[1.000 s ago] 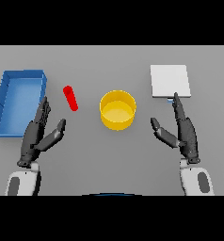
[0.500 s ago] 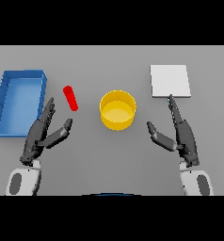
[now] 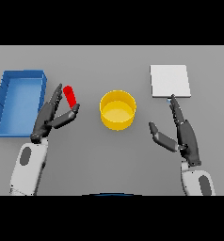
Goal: Pick up the red beaker and tilt it to pour out 1 green nut into yellow bowl. Pick up the yellow bowl and place it on the metallic measuring scale.
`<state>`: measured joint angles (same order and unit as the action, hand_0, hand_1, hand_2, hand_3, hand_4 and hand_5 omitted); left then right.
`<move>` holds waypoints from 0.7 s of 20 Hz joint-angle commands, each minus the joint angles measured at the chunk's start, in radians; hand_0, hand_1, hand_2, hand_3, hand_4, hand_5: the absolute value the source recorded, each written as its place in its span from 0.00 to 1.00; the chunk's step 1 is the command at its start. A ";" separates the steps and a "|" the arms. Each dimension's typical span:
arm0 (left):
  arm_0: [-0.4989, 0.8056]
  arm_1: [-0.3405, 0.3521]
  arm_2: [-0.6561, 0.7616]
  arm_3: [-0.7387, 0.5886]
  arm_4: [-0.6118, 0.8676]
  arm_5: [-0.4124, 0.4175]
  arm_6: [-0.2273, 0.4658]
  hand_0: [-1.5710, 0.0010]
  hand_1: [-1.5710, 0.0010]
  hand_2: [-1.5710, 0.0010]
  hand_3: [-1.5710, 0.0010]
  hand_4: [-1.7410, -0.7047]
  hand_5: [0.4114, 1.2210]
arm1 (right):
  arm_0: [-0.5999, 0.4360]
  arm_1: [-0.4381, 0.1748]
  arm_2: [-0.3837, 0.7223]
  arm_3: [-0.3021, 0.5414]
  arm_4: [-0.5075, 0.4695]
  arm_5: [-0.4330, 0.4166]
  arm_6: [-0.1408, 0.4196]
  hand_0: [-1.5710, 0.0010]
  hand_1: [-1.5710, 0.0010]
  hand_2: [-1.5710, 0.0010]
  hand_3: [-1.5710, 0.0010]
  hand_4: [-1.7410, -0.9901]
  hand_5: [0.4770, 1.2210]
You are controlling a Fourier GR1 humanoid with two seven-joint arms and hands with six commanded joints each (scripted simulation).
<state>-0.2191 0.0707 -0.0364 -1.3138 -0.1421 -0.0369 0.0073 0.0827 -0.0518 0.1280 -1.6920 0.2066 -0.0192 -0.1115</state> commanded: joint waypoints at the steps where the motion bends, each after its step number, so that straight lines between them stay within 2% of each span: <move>1: -0.025 0.008 0.011 0.026 0.004 -0.003 -0.011 1.00 1.00 1.00 1.00 0.53 0.28 | -0.005 -0.001 -0.001 0.001 0.009 -0.007 0.008 1.00 1.00 1.00 1.00 0.69 0.20; 5: -0.100 0.001 0.012 0.119 -0.028 0.019 -0.042 1.00 1.00 1.00 1.00 0.52 0.30 | -0.002 0.000 0.000 -0.003 0.000 0.001 0.021 1.00 1.00 1.00 1.00 0.68 0.21; 6: -0.130 0.001 0.017 0.151 -0.039 0.032 -0.026 1.00 1.00 1.00 1.00 0.53 0.31 | -0.013 -0.001 -0.005 0.002 0.001 -0.004 0.034 1.00 1.00 1.00 1.00 0.69 0.21; 10: -0.189 -0.016 0.027 0.239 -0.051 0.053 -0.041 1.00 1.00 1.00 1.00 0.52 0.32 | 0.006 0.001 -0.002 -0.006 -0.005 0.002 0.009 1.00 1.00 1.00 1.00 0.67 0.22; 11: -0.208 -0.013 0.036 0.266 -0.052 0.059 -0.047 1.00 1.00 1.00 1.00 0.52 0.32 | 0.006 0.002 0.000 -0.018 -0.002 -0.001 0.018 1.00 1.00 1.00 1.00 0.67 0.22; 14: -0.251 -0.018 0.069 0.330 -0.027 0.060 -0.098 1.00 1.00 1.00 1.00 0.48 0.35 | 0.006 -0.005 -0.012 -0.017 -0.010 -0.002 0.032 1.00 1.00 1.00 1.00 0.66 0.22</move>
<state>-0.4703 0.0526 0.0322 -0.9843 -0.1695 0.0231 -0.0890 0.0889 -0.0568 0.1162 -1.7090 0.1968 -0.0213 -0.0785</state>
